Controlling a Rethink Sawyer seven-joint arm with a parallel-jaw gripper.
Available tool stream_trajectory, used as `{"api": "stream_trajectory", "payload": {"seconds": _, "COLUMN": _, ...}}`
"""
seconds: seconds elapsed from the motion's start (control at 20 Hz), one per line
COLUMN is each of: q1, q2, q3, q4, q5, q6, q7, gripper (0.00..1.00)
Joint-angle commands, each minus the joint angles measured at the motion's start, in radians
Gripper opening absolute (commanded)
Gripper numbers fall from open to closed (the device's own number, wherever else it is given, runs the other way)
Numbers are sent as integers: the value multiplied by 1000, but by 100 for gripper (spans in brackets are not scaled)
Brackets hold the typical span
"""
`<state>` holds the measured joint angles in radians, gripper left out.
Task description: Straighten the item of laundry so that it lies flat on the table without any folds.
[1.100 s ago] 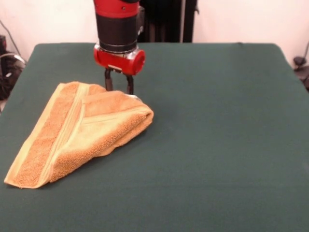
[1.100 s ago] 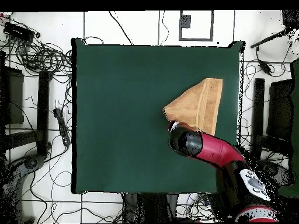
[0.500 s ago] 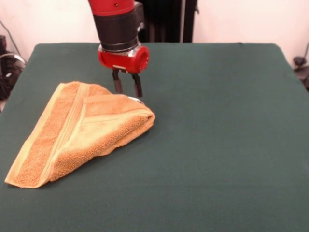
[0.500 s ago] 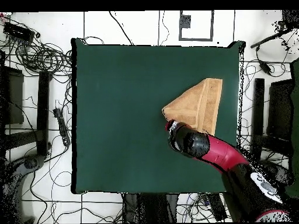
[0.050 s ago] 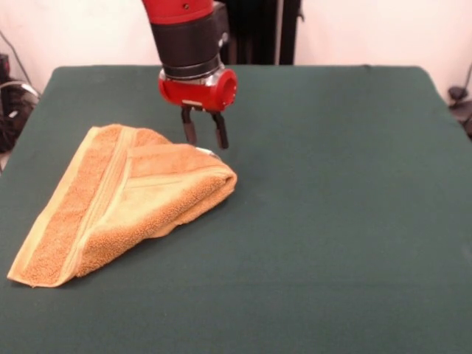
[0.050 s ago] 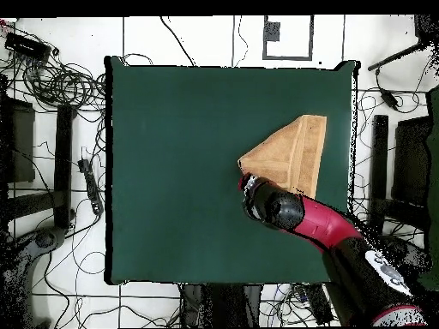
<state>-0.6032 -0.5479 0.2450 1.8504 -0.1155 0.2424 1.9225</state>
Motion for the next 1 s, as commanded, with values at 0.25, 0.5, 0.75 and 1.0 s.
{"api": "stream_trajectory", "payload": {"seconds": 0.25, "q1": 50, "q2": -8, "q3": 69, "q4": 57, "q5": -38, "q6": 61, "q7": 37, "gripper": 100}}
{"api": "stream_trajectory", "payload": {"seconds": 0.5, "q1": 78, "q2": -31, "q3": 23, "q4": 16, "q5": -62, "q6": 69, "q7": 26, "gripper": 100}}
{"api": "stream_trajectory", "payload": {"seconds": 0.75, "q1": 85, "q2": -26, "q3": 0, "q4": -42, "q5": -84, "q6": 102, "q7": 9, "gripper": 100}}
{"api": "stream_trajectory", "payload": {"seconds": 1.0, "q1": 69, "q2": -2, "q3": -7, "q4": -97, "q5": -109, "q6": 149, "q7": -22, "gripper": 100}}
